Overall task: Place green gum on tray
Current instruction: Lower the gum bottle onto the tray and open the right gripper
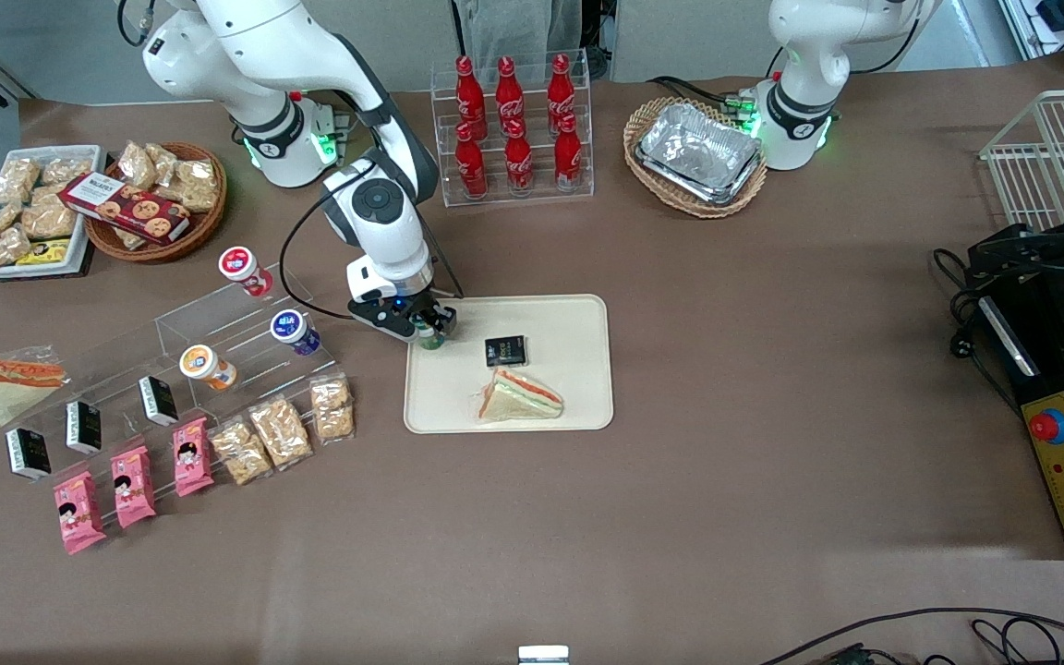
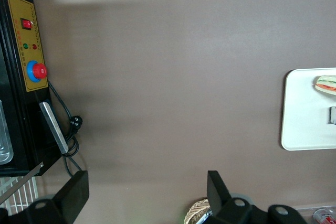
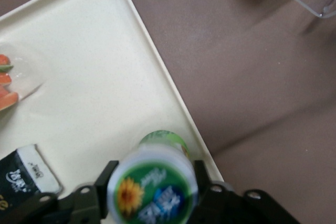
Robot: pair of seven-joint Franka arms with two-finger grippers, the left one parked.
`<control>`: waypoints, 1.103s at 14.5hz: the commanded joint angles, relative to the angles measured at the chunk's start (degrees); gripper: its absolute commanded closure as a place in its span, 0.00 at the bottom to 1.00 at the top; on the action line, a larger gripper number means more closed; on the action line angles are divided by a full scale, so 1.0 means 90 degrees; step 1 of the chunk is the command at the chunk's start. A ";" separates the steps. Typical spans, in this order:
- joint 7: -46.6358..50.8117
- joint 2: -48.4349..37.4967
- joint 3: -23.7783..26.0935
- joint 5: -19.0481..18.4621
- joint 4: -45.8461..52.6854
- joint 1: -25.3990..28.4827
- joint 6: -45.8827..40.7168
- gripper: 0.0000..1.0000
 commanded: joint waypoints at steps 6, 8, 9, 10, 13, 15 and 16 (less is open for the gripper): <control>-0.0291 -0.0300 -0.0092 0.0116 -0.0055 -0.0011 -0.0133 0.00; -0.0856 -0.0718 -0.0160 0.0116 -0.0007 -0.0194 -0.0727 0.00; -0.1159 -0.1011 -0.0160 0.0116 0.0061 -0.0341 -0.1156 0.00; -0.1433 -0.1275 -0.0170 0.0116 0.0197 -0.0449 -0.1721 0.00; -0.2088 -0.1638 -0.0170 0.0106 0.1414 -0.0820 -0.3965 0.00; -0.2439 -0.1629 -0.0180 0.0106 0.2498 -0.1015 -0.5450 0.00; -0.2654 -0.1619 -0.0180 0.0106 0.2958 -0.1113 -0.5989 0.00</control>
